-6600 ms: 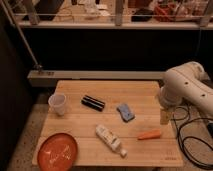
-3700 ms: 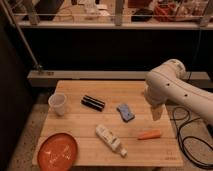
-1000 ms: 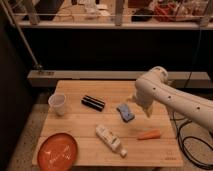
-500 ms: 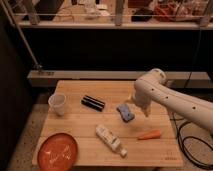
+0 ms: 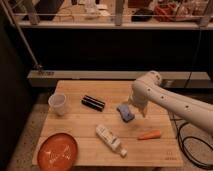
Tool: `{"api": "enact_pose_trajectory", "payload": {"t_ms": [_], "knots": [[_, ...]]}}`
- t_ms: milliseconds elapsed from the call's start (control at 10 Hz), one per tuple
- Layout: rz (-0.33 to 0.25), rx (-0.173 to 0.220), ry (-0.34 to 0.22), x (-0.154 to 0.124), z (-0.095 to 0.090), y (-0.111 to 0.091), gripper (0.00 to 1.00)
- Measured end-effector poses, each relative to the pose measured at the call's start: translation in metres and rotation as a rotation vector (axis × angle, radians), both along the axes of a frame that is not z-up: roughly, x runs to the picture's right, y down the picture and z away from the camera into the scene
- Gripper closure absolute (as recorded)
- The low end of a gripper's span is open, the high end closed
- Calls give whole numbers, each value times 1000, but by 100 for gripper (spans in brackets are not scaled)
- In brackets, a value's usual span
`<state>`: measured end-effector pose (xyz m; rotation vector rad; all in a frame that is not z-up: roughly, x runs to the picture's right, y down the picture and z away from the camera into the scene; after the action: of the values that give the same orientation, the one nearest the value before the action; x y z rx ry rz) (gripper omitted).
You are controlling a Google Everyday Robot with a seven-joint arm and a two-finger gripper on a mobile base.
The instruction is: Place the white sponge in the ceramic bowl
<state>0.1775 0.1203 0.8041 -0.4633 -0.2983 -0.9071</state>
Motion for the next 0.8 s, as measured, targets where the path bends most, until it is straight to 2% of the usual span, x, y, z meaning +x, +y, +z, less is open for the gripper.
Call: {"api": "enact_pose_trajectory", "payload": {"t_ms": [400, 800], "knots": [[-17, -34, -40, 1, 27, 12, 20], [-42, -65, -61, 2, 42, 21, 20]]}}
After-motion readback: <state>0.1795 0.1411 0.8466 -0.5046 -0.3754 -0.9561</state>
